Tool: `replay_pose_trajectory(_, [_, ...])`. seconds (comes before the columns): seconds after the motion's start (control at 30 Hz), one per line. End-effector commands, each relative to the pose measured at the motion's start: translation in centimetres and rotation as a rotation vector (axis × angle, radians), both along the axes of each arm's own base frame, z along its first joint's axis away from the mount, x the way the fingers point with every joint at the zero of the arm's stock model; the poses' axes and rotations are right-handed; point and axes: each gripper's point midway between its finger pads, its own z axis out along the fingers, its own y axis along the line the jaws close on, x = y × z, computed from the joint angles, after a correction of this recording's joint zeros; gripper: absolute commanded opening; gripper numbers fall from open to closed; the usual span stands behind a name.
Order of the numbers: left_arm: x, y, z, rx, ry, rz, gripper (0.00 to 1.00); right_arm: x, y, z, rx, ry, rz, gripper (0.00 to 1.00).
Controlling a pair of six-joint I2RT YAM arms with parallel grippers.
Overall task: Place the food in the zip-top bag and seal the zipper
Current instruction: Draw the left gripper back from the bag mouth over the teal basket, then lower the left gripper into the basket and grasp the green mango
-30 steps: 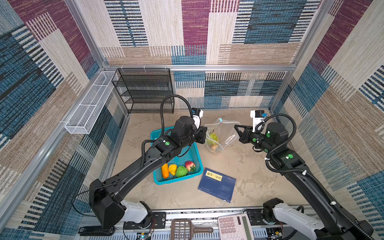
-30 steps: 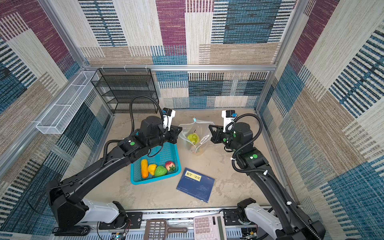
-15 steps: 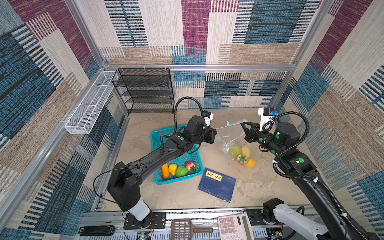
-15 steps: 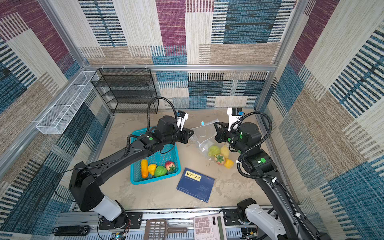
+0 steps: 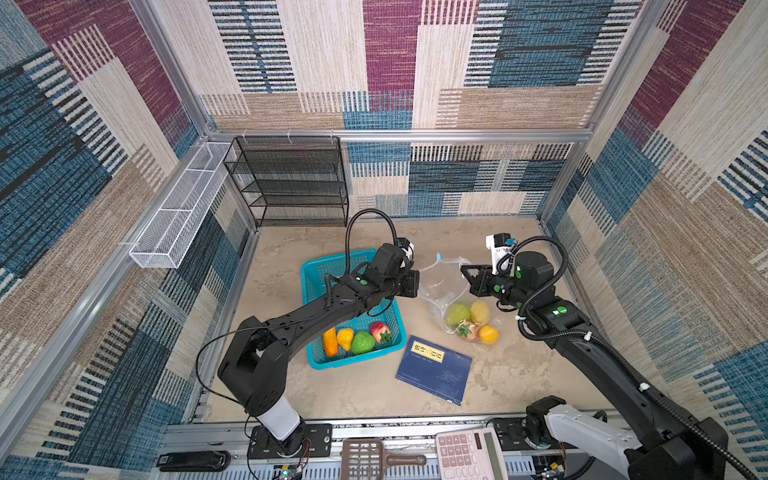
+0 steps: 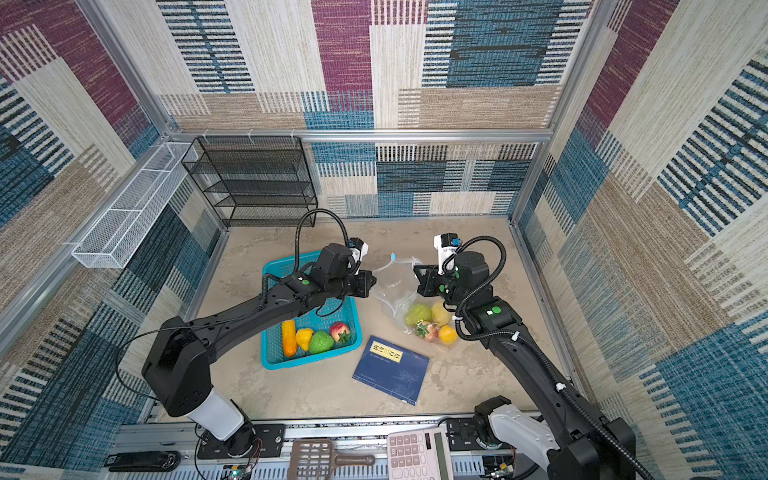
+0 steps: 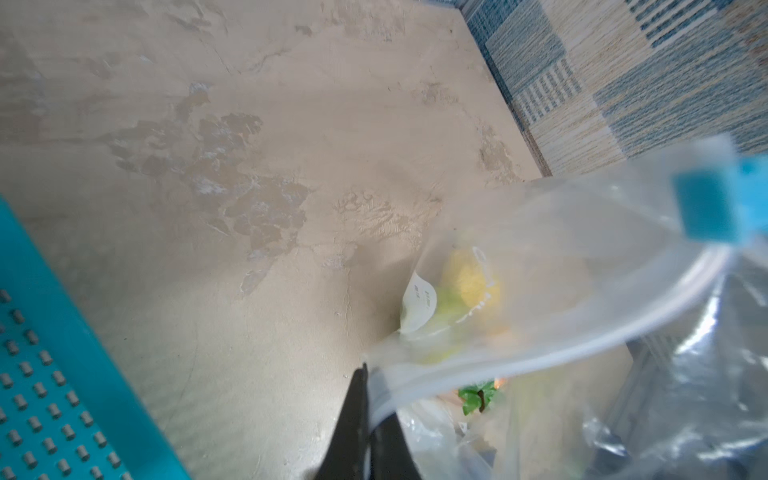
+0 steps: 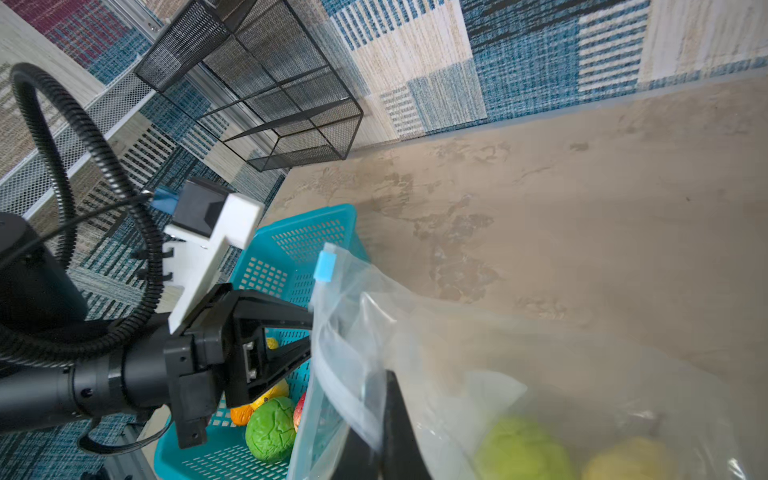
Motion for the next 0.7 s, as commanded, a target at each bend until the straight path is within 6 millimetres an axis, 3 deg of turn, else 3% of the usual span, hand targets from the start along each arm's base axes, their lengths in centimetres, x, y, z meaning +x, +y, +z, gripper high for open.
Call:
replay_pose_trajectory(0.0, [0.1,1.8,1.3,0.005,-0.032,0.060,0.56,0.1,1.1,0.8,0.068,-0.023,0.042,0.00])
replay_pose_trajectory(0.1, [-0.4,4.1,1.5,0.033,-0.035,0.107,0.68,0.2,1.3,0.0,0.080,-0.004,0.049,0.00])
replay_pose_trajectory(0.27, [-1.8,8.8,0.4,0.065,0.007,0.189,0.71,0.4,1.5,-1.2,0.084,0.024,0.050,0.00])
replay_pose_trajectory(0.47, [-5.4,14.1,-3.0,0.173,0.121,0.256,0.71,0.9,1.7,-1.9,0.077,0.038,0.051,0.00])
replay_pose_trajectory(0.67, [-10.0,16.5,-6.8,0.265,0.285,0.246,0.70,1.7,2.3,-2.7,0.080,0.061,0.066,0.00])
